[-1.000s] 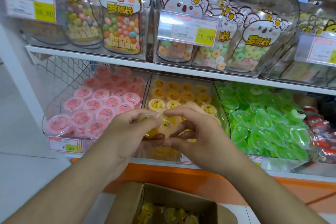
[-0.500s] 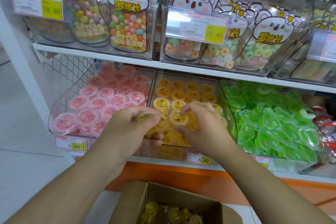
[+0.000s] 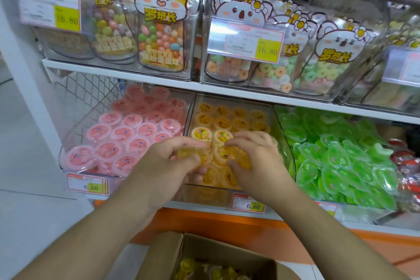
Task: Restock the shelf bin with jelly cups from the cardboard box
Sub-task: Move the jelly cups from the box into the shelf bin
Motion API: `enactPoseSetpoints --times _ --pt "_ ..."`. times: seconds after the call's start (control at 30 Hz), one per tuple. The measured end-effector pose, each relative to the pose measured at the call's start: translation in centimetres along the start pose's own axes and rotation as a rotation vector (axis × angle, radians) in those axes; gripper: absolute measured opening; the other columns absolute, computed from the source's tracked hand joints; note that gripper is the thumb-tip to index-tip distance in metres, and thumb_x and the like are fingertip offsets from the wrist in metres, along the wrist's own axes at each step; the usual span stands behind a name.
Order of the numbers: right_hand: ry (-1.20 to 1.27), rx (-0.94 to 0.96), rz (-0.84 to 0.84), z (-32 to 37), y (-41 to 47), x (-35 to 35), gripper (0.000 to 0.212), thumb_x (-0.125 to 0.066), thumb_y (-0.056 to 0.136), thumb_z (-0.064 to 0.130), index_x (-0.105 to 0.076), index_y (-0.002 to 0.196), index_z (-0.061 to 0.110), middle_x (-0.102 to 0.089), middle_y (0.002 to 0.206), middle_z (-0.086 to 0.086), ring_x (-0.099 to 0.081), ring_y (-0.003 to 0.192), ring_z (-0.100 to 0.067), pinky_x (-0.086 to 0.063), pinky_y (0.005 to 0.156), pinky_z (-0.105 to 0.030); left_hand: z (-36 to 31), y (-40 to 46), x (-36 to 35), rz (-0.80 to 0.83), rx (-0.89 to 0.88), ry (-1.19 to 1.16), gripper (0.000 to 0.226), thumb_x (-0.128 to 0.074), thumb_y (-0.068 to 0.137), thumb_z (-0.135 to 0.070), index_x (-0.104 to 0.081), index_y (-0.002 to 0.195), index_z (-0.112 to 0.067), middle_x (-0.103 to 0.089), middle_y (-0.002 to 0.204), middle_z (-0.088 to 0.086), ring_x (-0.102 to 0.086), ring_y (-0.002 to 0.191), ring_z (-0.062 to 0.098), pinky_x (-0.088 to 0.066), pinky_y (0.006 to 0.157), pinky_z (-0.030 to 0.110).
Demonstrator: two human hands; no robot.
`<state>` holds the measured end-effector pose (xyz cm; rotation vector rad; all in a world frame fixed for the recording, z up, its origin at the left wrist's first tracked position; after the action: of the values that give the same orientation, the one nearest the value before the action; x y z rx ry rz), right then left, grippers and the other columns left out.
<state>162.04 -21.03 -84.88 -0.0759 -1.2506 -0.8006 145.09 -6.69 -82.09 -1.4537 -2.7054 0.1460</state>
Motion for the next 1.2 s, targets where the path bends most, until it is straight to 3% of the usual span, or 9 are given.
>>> enactPoseSetpoints --times 0.07,0.17,0.23,0.5,0.6,0.7,0.8,0.93,1.2 --pt "0.187 -0.033 -0.02 0.8 -0.1 1.2 0.027 -0.074 0.094 0.027 -0.071 0.119 0.034 -0.062 0.126 0.019 -0.049 0.126 -0.007 -0.036 0.108 -0.022 0.1 0.0 0.2 -0.021 -0.118 0.259 0.029 -0.069 0.098 -0.016 -0.075 0.108 -0.043 -0.073 0.115 -0.016 -0.076 0.094 0.011 -0.057 0.091 0.033" --pt "0.627 -0.116 0.057 2.3 -0.3 2.4 0.02 -0.074 0.095 0.021 -0.073 0.11 0.035 -0.069 0.108 0.017 -0.065 0.106 -0.009 -0.055 0.094 -0.038 0.1 -0.2 0.1 -0.057 -0.207 0.435 0.042 -0.08 0.089 -0.027 -0.062 0.119 -0.049 -0.065 0.12 -0.029 -0.068 0.102 -0.003 -0.054 0.086 0.018" --pt "0.71 -0.097 0.109 3.2 -0.5 2.6 0.017 -0.077 0.093 0.02 -0.074 0.107 0.03 -0.071 0.103 0.013 -0.068 0.101 -0.011 -0.057 0.087 -0.043 0.3 -0.2 -0.1 -0.075 -0.216 0.379 0.052 -0.087 0.083 -0.028 -0.057 0.123 -0.044 -0.067 0.116 -0.025 -0.07 0.099 -0.004 -0.06 0.083 0.022" --pt "0.674 -0.096 0.192 4.5 -0.1 1.9 0.021 -0.089 0.082 0.032 -0.073 0.095 0.029 -0.072 0.104 0.008 -0.07 0.099 -0.012 -0.059 0.08 -0.047 0.0 -0.7 -0.5 -0.111 -0.322 0.399 0.045 -0.088 0.078 -0.035 -0.061 0.114 -0.039 -0.065 0.107 -0.027 -0.069 0.097 -0.005 -0.063 0.081 0.03" --pt "0.682 -0.151 0.19 4.8 0.3 2.0 0.026 -0.093 0.076 0.031 -0.074 0.094 0.026 -0.073 0.098 0.007 -0.069 0.089 -0.008 -0.059 0.078 -0.046 0.1 -0.4 -0.1 -0.099 -0.319 0.435 0.053 -0.09 0.078 -0.032 -0.058 0.119 -0.039 -0.063 0.111 -0.028 -0.066 0.103 -0.01 -0.06 0.085 0.022" --pt "0.541 -0.238 0.137 4.5 0.8 1.6 0.03 -0.093 0.076 0.036 -0.071 0.096 0.033 -0.068 0.099 0.012 -0.06 0.077 0.001 -0.057 0.068 -0.035 0.3 -0.3 0.7 -0.142 -0.376 0.705 0.06 -0.084 0.083 -0.032 -0.051 0.131 -0.041 -0.049 0.124 -0.028 -0.052 0.111 -0.009 -0.042 0.084 0.002" --pt "0.28 -0.215 0.125 4.3 1.6 0.5 0.031 -0.088 0.079 0.045 -0.064 0.098 0.041 -0.061 0.115 0.021 -0.056 0.104 0.0 -0.05 0.083 -0.03 0.7 -0.2 1.4 -0.115 -0.386 0.855 0.053 -0.069 0.094 -0.03 -0.047 0.141 -0.039 -0.04 0.134 -0.028 -0.041 0.119 -0.009 -0.031 0.087 0.0" --pt "0.15 -0.204 0.248 5.0 2.1 -1.2 0.033 -0.083 0.085 0.043 -0.06 0.109 0.041 -0.051 0.133 0.01 -0.045 0.125 -0.012 -0.035 0.089 -0.027 1.5 -0.2 1.5 -0.047 -0.37 0.957 0.06 -0.064 0.097 -0.029 -0.042 0.152 -0.036 -0.033 0.154 -0.026 -0.035 0.141 -0.001 -0.02 0.101 0.007" --pt "0.124 -0.099 0.17 4.5 2.7 -2.8 0.036 -0.087 0.082 0.036 -0.064 0.109 0.033 -0.056 0.13 0.014 -0.038 0.13 -0.012 -0.035 0.105 -0.028 2.2 0.1 1.8 -0.041 -0.348 0.944 0.057 -0.064 0.096 -0.032 -0.045 0.15 -0.035 -0.025 0.159 -0.027 -0.033 0.146 0.001 -0.03 0.112 0.019"
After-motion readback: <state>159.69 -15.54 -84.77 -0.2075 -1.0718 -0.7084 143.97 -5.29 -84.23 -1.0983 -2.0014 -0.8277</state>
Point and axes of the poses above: each hand's wrist, its own y-axis towards the middle knuckle, its own x-axis out of the back of the hand, z = x × y, the point moved 2 cm from there along y, towards the middle knuckle
